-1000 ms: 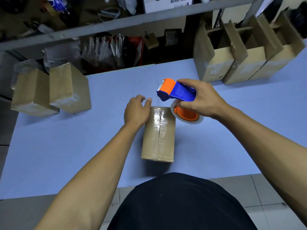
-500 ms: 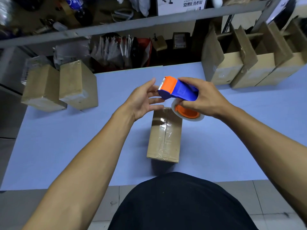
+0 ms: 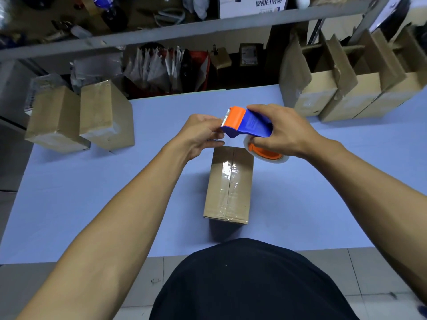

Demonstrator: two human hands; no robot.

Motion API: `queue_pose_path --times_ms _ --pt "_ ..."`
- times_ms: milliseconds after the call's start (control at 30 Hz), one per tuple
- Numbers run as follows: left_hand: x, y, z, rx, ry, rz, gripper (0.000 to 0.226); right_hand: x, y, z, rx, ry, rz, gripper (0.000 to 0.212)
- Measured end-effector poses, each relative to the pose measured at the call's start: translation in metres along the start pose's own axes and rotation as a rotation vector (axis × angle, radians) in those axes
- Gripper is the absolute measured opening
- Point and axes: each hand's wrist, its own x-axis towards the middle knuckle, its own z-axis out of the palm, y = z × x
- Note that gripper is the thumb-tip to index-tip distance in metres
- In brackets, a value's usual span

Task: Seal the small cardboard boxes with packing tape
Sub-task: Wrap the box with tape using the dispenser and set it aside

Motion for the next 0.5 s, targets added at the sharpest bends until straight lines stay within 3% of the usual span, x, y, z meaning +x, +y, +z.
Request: queue_pose_path --times_ms 167,300,500 --pt "0.002 -0.012 0.007 0.177 0.092 0.102 0.009 -0.001 0.001 0.001 -0.131 -0.06 -0.054 0.075" --pt "0.003 -0.019 0.007 -0.034 0.029 -0.011 0.036 -0.001 0.005 0.0 -0.13 -0.028 -0.081 0.076" --pt "0.002 -0.012 0.005 -0.17 0.009 -0.185 0.004 -0.004 0.009 0.003 -0.148 -0.009 -0.098 0.079"
